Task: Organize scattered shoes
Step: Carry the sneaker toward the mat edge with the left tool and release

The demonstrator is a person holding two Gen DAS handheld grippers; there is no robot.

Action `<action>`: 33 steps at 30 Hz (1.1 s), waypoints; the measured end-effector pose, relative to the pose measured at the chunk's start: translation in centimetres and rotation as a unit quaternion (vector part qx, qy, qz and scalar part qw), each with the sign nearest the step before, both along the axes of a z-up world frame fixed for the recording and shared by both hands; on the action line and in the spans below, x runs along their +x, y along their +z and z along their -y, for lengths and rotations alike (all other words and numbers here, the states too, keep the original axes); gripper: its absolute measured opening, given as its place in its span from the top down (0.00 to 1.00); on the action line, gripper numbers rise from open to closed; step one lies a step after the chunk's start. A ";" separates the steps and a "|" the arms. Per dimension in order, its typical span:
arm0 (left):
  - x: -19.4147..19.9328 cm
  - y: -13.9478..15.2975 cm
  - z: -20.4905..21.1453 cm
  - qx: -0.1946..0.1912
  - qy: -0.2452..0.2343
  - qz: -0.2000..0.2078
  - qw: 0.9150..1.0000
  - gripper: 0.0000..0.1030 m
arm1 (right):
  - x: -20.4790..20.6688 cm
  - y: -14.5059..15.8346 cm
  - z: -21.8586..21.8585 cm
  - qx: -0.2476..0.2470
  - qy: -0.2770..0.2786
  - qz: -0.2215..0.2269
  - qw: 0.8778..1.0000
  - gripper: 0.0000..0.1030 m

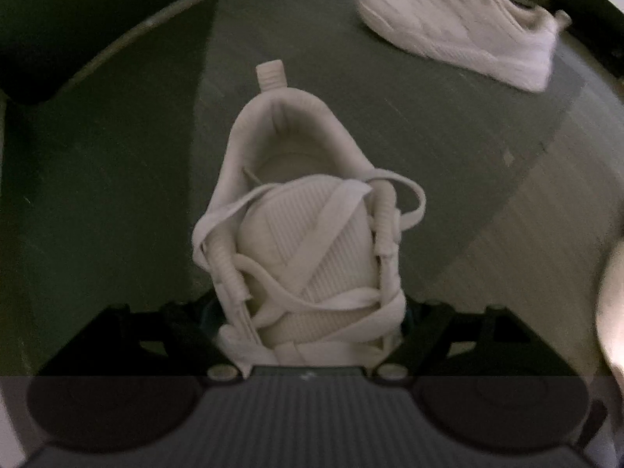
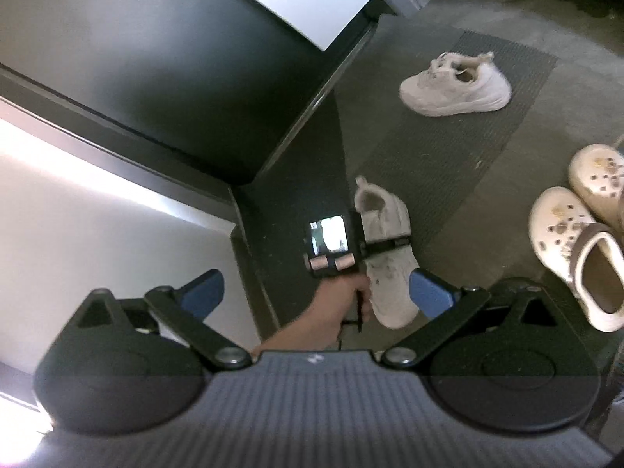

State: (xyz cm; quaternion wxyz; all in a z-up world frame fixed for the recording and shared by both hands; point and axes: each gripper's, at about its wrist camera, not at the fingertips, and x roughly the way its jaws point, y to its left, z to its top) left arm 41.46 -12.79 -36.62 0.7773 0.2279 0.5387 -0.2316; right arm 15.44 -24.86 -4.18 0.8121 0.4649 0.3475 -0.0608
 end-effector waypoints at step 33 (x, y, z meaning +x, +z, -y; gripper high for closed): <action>-14.2 26.3 -4.6 -0.086 0.099 0.031 0.991 0.01 | -6.7 2.8 3.7 -0.025 -0.044 0.071 0.996 0.00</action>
